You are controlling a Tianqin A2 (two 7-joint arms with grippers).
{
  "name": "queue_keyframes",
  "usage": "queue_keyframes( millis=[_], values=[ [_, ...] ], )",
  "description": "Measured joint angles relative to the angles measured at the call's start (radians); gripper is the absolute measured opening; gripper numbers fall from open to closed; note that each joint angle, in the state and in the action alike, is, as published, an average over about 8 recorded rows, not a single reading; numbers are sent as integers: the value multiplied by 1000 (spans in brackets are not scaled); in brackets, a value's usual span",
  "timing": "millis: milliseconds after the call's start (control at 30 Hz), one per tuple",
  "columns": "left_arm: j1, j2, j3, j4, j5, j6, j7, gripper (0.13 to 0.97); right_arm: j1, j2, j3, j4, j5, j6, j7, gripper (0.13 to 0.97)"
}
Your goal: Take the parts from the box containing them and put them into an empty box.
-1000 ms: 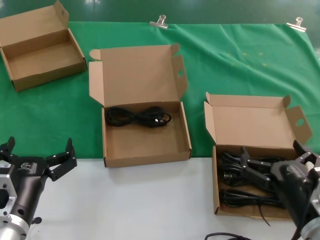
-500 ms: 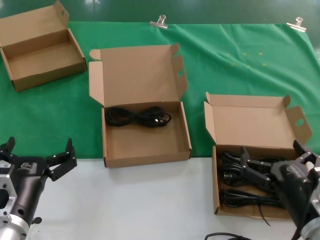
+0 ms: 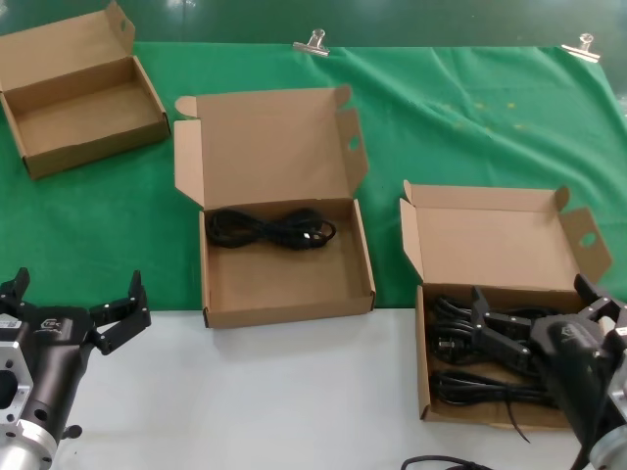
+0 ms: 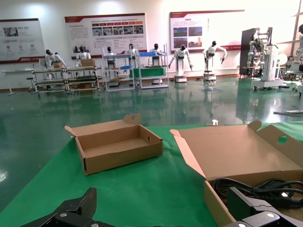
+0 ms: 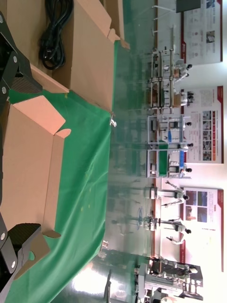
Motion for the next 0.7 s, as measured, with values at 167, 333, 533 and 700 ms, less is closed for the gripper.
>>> queue_keyframes(
  millis=[167, 333, 533, 700],
  values=[
    [0, 0, 0, 0, 0, 0, 0, 966, 0, 0, 0, 0, 0, 0, 0, 966],
    [0, 0, 0, 0, 0, 0, 0, 966, 0, 0, 0, 0, 0, 0, 0, 966],
    [0, 0, 0, 0, 0, 0, 0, 966, 0, 0, 0, 0, 0, 0, 0, 966],
    [0, 0, 0, 0, 0, 0, 0, 966, 0, 0, 0, 0, 0, 0, 0, 966]
  ],
)
